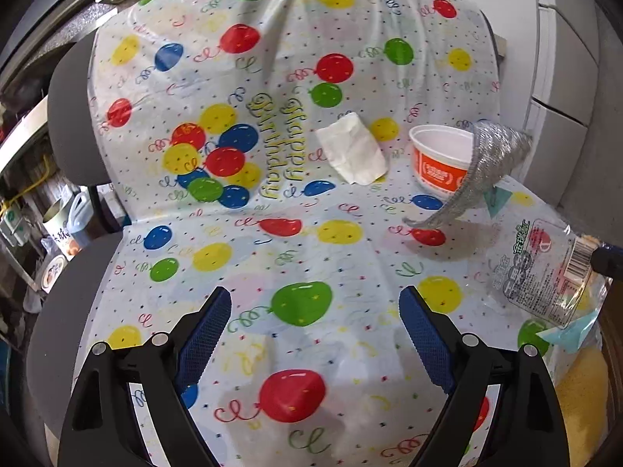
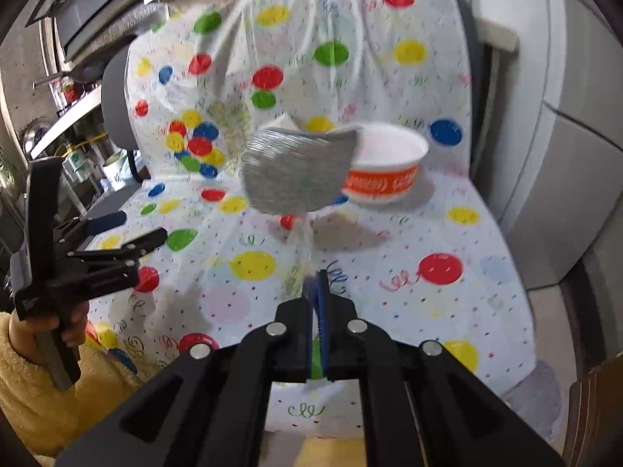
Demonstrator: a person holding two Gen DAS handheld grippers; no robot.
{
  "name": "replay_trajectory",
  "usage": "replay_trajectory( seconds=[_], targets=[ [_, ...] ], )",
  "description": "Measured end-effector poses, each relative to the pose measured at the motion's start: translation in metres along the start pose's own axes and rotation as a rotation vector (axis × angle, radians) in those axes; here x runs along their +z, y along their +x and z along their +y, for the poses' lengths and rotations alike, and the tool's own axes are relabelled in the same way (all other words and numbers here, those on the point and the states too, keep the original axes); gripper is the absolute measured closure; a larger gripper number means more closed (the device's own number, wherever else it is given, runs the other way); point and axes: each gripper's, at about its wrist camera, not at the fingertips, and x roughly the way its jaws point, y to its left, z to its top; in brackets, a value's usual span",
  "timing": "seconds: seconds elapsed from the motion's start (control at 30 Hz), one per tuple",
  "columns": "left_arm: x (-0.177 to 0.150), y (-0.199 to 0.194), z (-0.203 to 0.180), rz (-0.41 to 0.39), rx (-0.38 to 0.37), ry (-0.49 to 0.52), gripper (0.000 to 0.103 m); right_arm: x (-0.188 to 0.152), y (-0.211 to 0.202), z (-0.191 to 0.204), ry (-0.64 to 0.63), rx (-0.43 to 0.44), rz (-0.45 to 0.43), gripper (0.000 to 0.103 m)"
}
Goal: Collect trash
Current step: 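Grasp the clear plastic wrapper under the foil tray with the right tool, then grasp the steel wool scrubber with the left tool while the right tool holds the wrapper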
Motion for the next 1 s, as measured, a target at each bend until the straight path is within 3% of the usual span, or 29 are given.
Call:
replay_trajectory(
  seconds=[0.07,0.17,0.23,0.3,0.33,0.4,0.47,0.6,0.67,0.77,0.87,1.0],
  targets=[
    [0.001,-0.001,-0.004,-0.004,-0.007,0.002,0.015,0.003,-0.005,-0.006,0.038,0.010,-0.036,0.100],
    [-0.001,-0.004,-0.006,-0.010,-0.002,0.015,0.015,0.007,-0.012,-0.013,0.059,0.117,-0.061,0.100],
    [-0.002,-0.003,-0.003,-0.003,0.010,0.009,0.015,0.006,-0.010,-0.010,0.015,0.094,-0.043,0.100],
    [-0.002,-0.003,0.002,0.004,0.008,-0.009,0.015,0.004,-0.008,-0.012,0.041,0.250,-0.023,0.100],
    [-0.002,-0.003,0.003,0.005,0.008,-0.015,0.015,0.003,-0.010,-0.010,0.030,0.231,-0.031,0.100],
    [-0.001,-0.004,0.007,0.004,0.003,-0.032,0.015,0.003,-0.011,-0.003,-0.006,0.110,-0.043,0.100],
    [0.000,-0.006,0.007,-0.005,-0.027,-0.036,0.015,0.005,-0.009,-0.006,0.035,0.178,-0.042,0.100],
    [0.001,-0.017,0.004,-0.046,-0.210,-0.038,0.015,0.003,0.000,0.004,-0.013,0.147,-0.008,0.100],
    [0.002,-0.021,-0.001,-0.055,-0.258,-0.032,0.015,0.001,0.006,0.007,-0.027,0.133,0.014,0.100],
    [0.005,-0.015,-0.013,-0.035,-0.255,-0.008,0.017,-0.004,0.013,0.002,-0.009,0.051,0.042,0.100],
    [0.007,-0.005,-0.027,-0.009,-0.264,0.018,0.024,-0.006,0.004,-0.018,0.052,0.025,0.004,0.100],
    [0.012,0.010,-0.049,0.001,-0.266,0.079,0.024,-0.007,-0.019,-0.052,0.155,0.002,-0.080,0.100]
  ],
)
